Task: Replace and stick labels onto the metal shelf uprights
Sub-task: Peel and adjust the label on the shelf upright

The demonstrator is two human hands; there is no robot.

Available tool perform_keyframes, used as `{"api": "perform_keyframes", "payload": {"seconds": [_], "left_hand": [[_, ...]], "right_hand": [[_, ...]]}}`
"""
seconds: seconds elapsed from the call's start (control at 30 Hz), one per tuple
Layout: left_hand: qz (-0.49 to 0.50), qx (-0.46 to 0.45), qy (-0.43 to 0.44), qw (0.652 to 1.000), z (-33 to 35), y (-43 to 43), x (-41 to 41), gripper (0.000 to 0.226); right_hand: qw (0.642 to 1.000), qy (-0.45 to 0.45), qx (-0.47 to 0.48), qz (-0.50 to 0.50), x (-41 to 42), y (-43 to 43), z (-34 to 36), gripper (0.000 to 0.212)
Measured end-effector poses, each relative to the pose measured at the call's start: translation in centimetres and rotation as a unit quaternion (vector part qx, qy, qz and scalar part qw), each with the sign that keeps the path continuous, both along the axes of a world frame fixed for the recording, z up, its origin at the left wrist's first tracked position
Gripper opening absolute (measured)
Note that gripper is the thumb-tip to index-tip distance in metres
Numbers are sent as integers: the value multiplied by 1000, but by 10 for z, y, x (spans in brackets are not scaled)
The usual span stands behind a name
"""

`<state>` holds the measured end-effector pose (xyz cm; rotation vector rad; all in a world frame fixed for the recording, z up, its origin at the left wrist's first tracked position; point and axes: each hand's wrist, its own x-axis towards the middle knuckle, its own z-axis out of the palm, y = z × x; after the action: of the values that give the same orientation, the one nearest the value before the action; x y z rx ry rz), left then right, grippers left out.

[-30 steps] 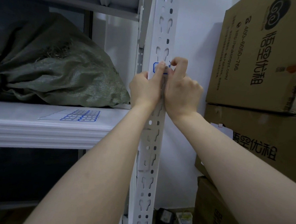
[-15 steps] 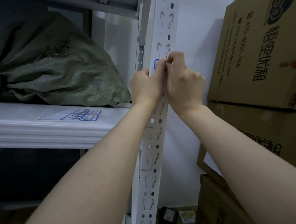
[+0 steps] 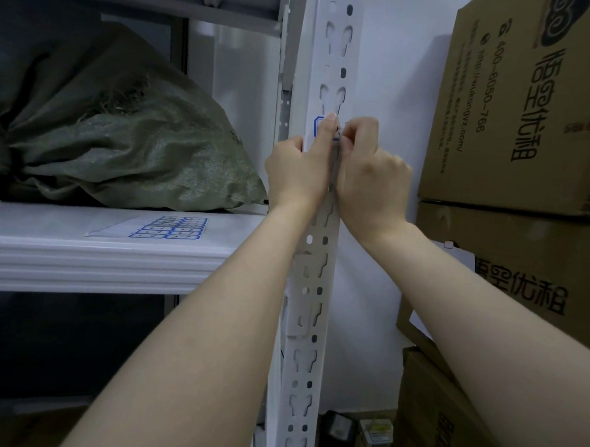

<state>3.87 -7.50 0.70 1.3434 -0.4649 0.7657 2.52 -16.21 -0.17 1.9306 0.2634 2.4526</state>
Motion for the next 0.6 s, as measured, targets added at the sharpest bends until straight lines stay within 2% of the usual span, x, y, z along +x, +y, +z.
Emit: {"api": "perform_keyframes", "payload": {"seconds": [0.37, 0.6], "left_hand": [[-4, 4, 8, 1000, 0, 0, -3, 55], [-3, 34, 4, 999, -1, 4, -5, 58]], "right_hand": [[998, 30, 42, 46, -5, 5, -10, 24], [985, 109, 92, 97, -18, 6, -17, 31]]}}
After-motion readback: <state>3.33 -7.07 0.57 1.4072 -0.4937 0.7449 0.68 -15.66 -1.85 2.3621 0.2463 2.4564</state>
